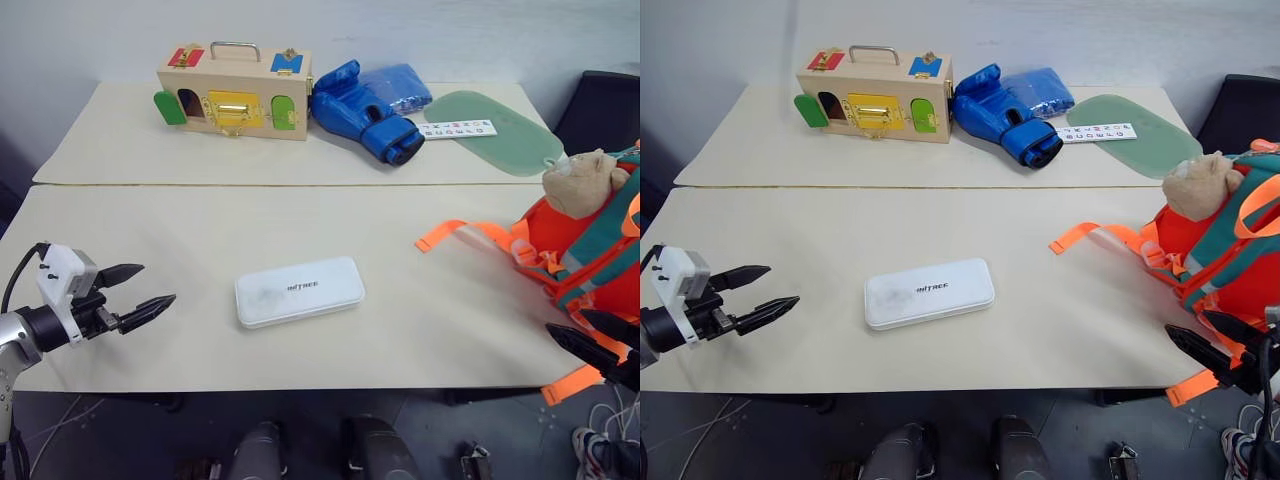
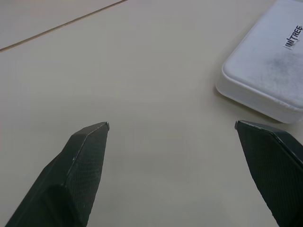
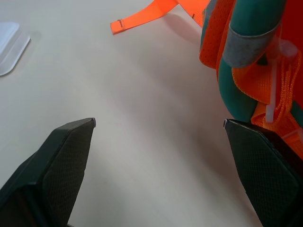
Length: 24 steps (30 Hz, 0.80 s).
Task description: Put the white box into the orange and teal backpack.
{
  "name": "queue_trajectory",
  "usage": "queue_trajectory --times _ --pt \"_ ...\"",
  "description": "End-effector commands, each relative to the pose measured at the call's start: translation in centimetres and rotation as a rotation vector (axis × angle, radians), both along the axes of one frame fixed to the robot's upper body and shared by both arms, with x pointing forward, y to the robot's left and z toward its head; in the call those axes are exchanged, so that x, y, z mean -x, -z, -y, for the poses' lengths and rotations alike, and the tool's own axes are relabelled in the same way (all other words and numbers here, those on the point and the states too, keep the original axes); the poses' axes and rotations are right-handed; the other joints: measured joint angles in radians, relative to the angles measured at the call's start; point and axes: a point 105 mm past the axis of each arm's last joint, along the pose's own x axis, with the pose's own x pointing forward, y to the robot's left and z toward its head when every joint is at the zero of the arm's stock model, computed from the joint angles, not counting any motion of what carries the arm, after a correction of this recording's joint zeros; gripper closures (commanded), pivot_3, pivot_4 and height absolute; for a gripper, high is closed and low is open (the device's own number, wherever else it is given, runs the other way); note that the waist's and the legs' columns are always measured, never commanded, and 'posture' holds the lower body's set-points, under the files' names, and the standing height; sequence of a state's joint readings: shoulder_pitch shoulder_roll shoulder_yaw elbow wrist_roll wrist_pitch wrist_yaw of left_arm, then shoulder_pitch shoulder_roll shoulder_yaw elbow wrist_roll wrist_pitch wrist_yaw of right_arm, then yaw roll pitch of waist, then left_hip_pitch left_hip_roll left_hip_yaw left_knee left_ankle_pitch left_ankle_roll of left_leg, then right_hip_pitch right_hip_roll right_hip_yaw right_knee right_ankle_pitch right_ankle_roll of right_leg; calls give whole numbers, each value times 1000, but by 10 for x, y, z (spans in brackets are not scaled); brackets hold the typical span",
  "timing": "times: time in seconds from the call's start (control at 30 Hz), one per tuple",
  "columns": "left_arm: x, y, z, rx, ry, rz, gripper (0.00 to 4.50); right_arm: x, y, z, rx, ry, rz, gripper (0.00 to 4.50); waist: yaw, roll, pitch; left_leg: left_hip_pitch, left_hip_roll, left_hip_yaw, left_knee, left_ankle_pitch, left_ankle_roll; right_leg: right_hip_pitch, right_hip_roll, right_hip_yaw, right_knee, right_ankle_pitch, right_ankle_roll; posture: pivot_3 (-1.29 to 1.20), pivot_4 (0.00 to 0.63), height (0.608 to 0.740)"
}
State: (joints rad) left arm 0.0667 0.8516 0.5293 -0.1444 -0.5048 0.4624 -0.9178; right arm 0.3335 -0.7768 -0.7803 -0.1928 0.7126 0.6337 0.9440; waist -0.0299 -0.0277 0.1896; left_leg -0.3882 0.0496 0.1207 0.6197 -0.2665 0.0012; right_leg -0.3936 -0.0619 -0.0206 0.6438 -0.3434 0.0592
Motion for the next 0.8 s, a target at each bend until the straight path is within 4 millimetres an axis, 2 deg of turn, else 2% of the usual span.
queue_trajectory --times 0.03,0.37,0.53,0.57,0.67,0.8 --pt "1 -6 3 -30 13 21 16 0 -4 -2 5 -7 24 61 1 0 0 0 0 0 0 0 0 0 0 0 0 0 0 0 150 740" --pt "0 -1 7 2 -9 -8 16 0 -13 -5 -28 -33 44 61 1 0 0 0 0 0 0 1 1 0 0 0 0 0 0 0 150 740" --pt "5 2 18 -21 47 -23 16 4 -28 -34 -55 -207 44 61 -2 0 0 0 0 0 0 1 1 0 0 0 0 0 1 0 150 740" --pt "9 3 23 -19 75 -31 5 3 -32 -43 -55 -253 48 231 -5 0 0 0 0 0 0 1 1 0 0 0 0 0 1 0 150 740" --pt "18 12 40 -7 146 -61 612 2 -35 -78 -47 -440 31 959 -7 0 0 1 0 0 0 1 1 1 0 0 1 0 1 0 150 740" --pt "16 22 55 -12 183 -75 1788 -13 -22 -102 48 -557 17 2270 0 0 0 1 0 0 1 2 1 1 0 0 1 0 1 0 150 740"
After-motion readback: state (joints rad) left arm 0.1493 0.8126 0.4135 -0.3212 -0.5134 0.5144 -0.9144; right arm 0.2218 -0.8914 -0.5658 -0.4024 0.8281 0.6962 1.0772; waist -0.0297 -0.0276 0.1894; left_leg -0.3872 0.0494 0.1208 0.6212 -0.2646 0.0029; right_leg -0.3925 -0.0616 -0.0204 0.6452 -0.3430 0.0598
